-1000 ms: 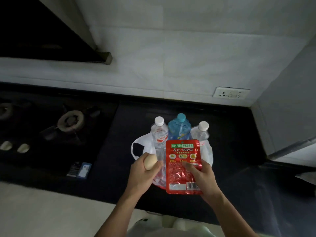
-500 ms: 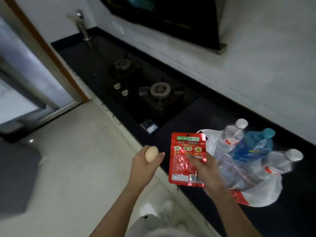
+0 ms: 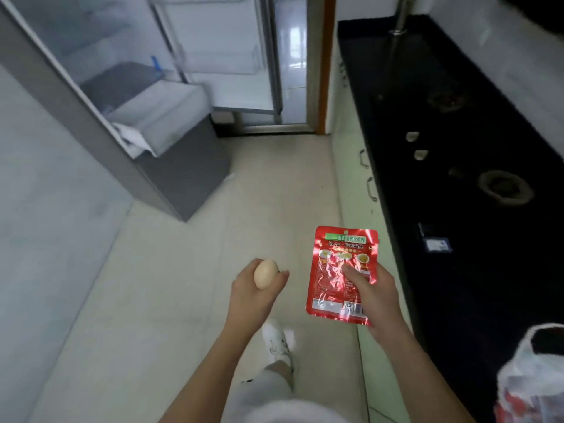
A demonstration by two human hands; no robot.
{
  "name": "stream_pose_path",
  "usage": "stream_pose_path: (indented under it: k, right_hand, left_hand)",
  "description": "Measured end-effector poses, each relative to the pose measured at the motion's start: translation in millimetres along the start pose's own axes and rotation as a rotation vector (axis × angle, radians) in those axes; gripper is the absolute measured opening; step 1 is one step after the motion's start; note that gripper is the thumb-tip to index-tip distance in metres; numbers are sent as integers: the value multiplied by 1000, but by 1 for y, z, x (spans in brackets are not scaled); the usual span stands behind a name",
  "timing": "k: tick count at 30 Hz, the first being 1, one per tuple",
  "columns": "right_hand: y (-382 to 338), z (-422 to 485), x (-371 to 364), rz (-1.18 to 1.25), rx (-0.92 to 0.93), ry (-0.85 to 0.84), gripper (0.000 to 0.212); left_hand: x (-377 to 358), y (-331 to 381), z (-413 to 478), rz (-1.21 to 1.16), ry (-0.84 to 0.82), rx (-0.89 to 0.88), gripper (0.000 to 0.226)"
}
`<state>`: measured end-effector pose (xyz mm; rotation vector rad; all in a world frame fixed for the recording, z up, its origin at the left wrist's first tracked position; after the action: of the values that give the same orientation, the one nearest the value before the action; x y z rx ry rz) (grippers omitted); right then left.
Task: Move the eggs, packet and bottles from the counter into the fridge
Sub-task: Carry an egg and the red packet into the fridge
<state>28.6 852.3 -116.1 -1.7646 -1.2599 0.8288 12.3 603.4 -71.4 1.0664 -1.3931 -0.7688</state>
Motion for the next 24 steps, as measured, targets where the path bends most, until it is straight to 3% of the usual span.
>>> stream_pose_path:
  k: [6, 11, 18, 24]
  right_hand:
    - [-24, 46, -107, -96, 10, -132, 15]
    - [-45, 97, -197, -138, 12, -199, 17]
    - [-86, 167, -318, -160, 19, -235, 22]
    - [-105, 213, -380, -168, 18, -236, 23]
  left_hand:
    - [87, -39, 40, -53, 185, 107, 32]
    - [146, -60, 112, -84, 286, 148, 25]
    - [222, -63, 231, -45, 329, 152, 21]
    - [254, -64, 309, 6, 312, 146, 21]
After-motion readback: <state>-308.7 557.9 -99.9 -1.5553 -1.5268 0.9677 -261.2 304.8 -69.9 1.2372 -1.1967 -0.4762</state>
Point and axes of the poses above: each hand's wrist, its own z-axis towards the middle knuckle, its own x-axis out of the back of the hand, y = z × x, the point moved 10 cm from there along z, towards the middle knuckle, and after that the axes turned 3 degrees about -x, right-handed, at the moved point
